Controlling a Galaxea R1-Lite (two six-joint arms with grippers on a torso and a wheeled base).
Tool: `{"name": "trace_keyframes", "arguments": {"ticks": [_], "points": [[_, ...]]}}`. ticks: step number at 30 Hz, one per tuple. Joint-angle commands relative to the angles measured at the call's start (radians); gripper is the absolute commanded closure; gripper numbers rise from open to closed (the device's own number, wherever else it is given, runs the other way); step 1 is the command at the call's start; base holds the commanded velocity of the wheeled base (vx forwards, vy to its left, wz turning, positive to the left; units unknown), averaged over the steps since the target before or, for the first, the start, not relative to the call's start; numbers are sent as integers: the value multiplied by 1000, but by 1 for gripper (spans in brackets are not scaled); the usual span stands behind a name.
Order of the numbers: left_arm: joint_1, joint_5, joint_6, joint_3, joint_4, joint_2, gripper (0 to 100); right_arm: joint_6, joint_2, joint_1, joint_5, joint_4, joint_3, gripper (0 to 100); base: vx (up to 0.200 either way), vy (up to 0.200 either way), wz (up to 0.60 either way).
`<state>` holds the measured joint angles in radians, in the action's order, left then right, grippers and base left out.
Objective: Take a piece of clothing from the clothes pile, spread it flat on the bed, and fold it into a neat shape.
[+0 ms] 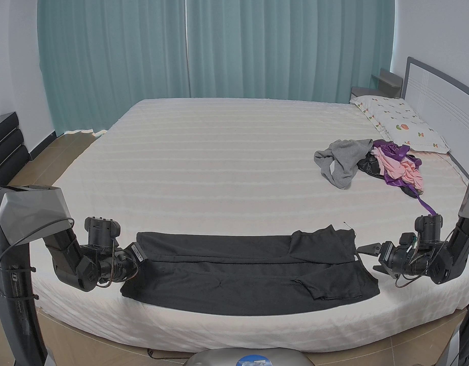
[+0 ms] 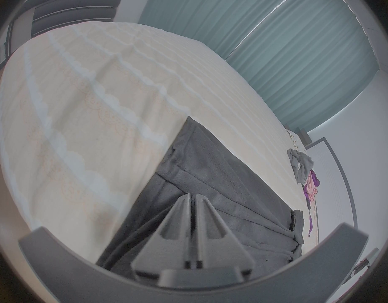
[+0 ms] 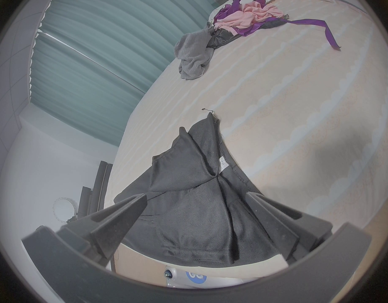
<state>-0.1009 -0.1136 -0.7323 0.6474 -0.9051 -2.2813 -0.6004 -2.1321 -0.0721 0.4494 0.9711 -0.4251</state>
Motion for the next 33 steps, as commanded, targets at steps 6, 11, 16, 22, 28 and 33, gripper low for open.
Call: {"name": "trace_keyframes", "arguments": {"ticks": [6,11,16,22,28,33], "points": [[39,3,25,-12,6,3,100,5,-48,3,2,-3,-37,0,0,0,0],[39,3,27,-12,3,-1,100,45,-84,2,2,-2,-52,0,0,0,0],[36,5,28,-5,2,-7,100,79,-112,2,3,3,-60,0,0,0,0],[35,14,27,0,2,-12,100,108,-132,-3,58,11,-70,0,0,0,0],[33,15,27,-5,0,-15,100,113,-144,12,97,77,-90,0,0,0,0],[33,14,27,-3,0,-18,100,165,-190,15,112,83,-109,0,0,0,0]]}}
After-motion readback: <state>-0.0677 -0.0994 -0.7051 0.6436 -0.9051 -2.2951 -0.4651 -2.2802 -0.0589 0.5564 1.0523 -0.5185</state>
